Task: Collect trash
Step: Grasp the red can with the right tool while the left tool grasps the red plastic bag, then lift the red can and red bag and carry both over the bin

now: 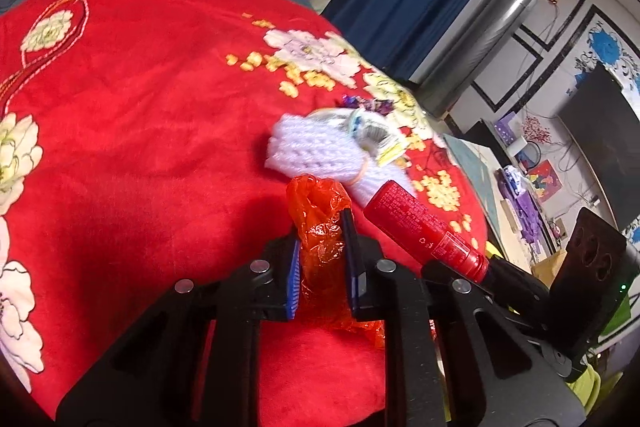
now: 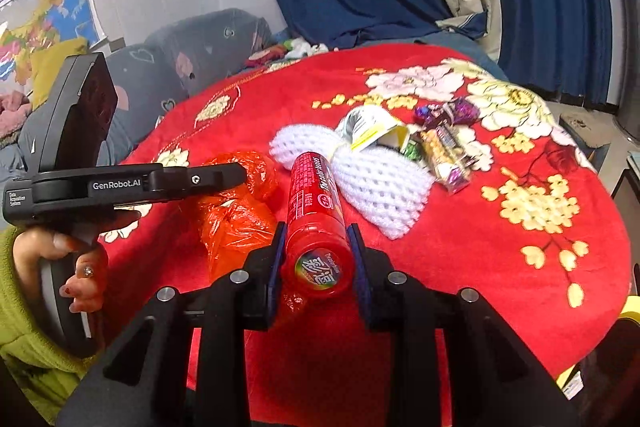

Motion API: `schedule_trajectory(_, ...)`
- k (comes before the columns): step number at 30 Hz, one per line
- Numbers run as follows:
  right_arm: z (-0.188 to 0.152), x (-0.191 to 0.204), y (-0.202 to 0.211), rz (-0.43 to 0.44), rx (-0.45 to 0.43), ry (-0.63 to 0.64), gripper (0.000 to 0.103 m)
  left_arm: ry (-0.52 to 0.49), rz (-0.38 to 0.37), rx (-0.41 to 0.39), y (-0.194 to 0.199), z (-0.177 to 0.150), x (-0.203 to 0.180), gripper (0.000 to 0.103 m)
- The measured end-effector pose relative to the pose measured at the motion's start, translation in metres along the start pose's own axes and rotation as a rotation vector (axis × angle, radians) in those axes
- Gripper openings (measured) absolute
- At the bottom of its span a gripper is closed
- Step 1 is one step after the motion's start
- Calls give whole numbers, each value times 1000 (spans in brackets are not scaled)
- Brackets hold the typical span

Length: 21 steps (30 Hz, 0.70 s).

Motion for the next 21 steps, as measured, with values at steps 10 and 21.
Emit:
schedule_trajectory(10, 0, -12, 36, -32, -73, -39, 28, -95, -52, -80, 23, 9, -37, 12)
schedule_trajectory(21, -12, -46, 76, -115, -140, -116, 28, -193, -87, -104, 27, 5, -81, 12)
Point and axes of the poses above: each gripper's, at about its wrist camera, not at the fingertips, and y roughly against the way its jaws point, x to its left, z to its top, the point moved 3 cm from there along -y, roughly the way its jaws point, and after that the axes turned 3 degrees about x, right-handed, at the moved point
